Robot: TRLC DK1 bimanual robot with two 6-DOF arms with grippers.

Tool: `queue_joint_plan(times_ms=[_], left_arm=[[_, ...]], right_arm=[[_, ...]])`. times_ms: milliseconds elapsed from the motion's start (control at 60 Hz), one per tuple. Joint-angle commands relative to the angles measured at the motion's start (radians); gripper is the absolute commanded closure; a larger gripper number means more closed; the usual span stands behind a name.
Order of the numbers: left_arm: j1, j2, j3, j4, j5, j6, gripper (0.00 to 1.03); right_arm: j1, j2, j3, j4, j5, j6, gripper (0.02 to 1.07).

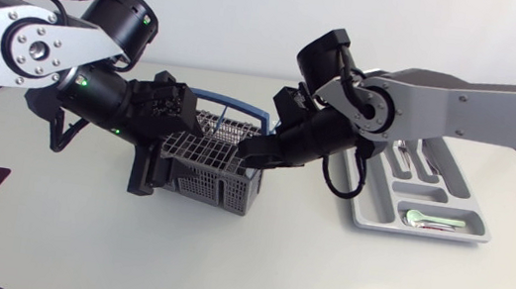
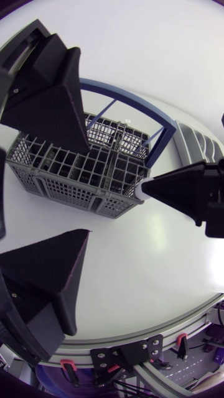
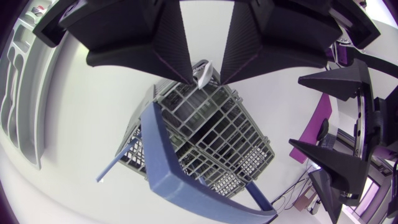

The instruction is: Unload the cutlery basket into the drawer organizer.

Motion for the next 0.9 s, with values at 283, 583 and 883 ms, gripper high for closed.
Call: queue_joint_plan(times_ms=[283,583,883], left_arm=[[-0.001,0.027,-0.02,-0.009,0.011,-0.02,0.14],[0.0,0.028,-0.025,-0.009,0.017,-0.02,0.14],[0.0,0.028,-0.03,-0.009,0.017,-0.021,0.14]], right_arm=[[0.028,0.044,0.028,-0.011,0.043,0.024,1.01],[0.036,-0.009,0.023,-0.012,0.066,0.01,1.01],[0.033,-0.115,0.04,-0.063,0.058,-0.004,1.02]])
